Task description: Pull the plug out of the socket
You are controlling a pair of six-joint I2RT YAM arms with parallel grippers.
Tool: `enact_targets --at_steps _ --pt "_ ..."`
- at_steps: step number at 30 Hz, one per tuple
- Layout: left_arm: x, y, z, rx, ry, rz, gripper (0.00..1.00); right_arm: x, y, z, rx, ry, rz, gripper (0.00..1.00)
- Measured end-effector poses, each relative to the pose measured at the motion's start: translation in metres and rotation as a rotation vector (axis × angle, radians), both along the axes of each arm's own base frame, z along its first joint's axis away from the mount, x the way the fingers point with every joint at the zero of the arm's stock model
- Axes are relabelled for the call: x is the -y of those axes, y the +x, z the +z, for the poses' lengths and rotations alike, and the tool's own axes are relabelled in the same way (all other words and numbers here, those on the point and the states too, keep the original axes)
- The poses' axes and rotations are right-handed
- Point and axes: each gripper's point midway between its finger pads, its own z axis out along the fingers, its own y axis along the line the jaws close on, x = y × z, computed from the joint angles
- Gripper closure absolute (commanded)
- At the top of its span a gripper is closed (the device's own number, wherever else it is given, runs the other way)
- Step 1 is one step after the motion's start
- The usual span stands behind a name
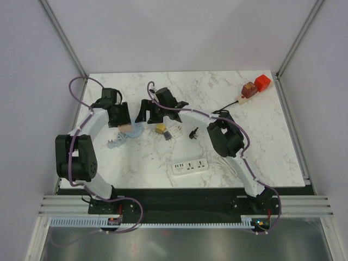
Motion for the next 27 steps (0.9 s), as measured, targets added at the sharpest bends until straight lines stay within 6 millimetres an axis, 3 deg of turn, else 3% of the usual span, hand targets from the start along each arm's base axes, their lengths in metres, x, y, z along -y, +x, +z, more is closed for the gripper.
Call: enact_targets --at_steps 11,19,25,27 --pt "0.005 -0.008 0.024 0.067 -0.032 -0.017 0.98 -0.002 0.001 -0.017 -0.063 0.021 -0.019 0.16" --pt "0.007 -0.013 0.042 0.132 -0.057 -0.026 0.98 -0.013 -0.001 -0.008 -0.083 0.092 -0.014 0.17" --pt "0.007 -0.015 0.045 0.147 -0.070 -0.029 0.98 -0.027 -0.005 -0.006 -0.084 0.168 -0.014 0.28" --pt "0.006 -0.016 0.043 0.141 -0.069 -0.025 0.98 -0.029 -0.008 -0.007 -0.090 0.191 -0.014 0.36"
